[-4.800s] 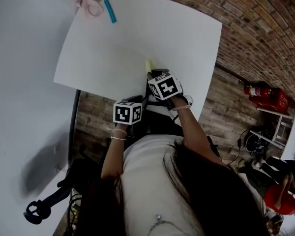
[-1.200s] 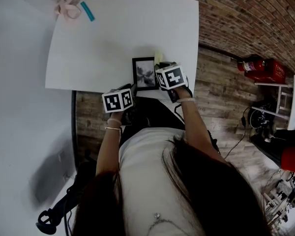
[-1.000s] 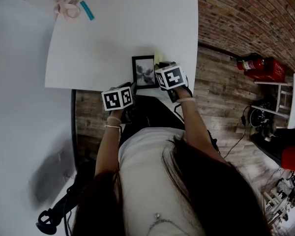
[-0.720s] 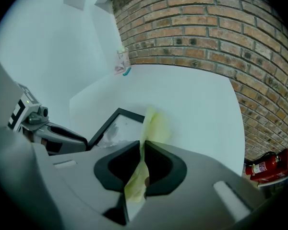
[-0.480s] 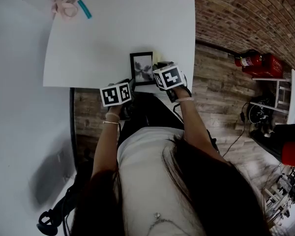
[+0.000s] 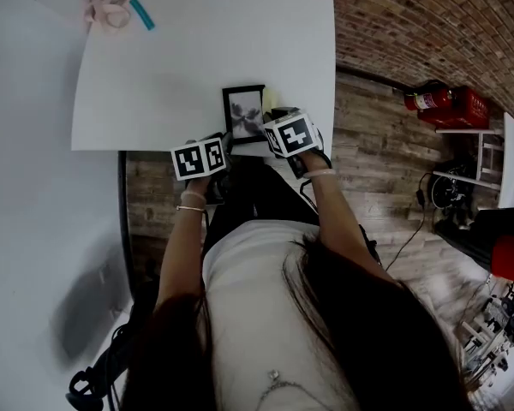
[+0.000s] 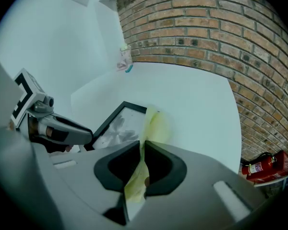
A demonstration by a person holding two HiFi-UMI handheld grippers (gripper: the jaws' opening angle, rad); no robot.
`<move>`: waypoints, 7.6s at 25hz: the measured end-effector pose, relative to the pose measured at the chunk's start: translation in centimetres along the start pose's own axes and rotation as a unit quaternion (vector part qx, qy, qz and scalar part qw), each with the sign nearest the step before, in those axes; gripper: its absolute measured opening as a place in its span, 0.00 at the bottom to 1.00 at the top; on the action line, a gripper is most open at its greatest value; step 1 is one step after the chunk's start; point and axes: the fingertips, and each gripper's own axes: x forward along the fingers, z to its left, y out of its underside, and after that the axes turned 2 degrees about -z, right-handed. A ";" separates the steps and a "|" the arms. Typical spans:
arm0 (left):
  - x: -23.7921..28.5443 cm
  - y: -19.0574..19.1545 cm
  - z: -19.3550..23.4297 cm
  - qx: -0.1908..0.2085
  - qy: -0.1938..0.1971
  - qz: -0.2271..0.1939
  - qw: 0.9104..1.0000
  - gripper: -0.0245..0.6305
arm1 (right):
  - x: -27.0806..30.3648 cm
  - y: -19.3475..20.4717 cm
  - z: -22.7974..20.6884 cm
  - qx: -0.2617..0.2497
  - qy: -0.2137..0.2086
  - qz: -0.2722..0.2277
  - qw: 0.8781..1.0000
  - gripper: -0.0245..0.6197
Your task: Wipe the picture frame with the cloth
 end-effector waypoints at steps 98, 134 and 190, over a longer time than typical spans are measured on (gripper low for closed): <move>-0.1 0.0 -0.1 0.008 0.020 -0.006 1.000 0.19 | -1.2 4.1 6.8 -0.085 -0.058 0.042 0.994 0.10; -0.1 0.0 0.0 0.004 0.042 -0.001 0.999 0.19 | 0.3 2.7 11.1 -0.079 -0.127 0.047 0.988 0.10; 0.0 -0.1 -0.3 -0.044 0.062 -0.019 0.997 0.16 | 3.5 -5.4 9.6 -0.184 -0.112 0.026 0.976 0.09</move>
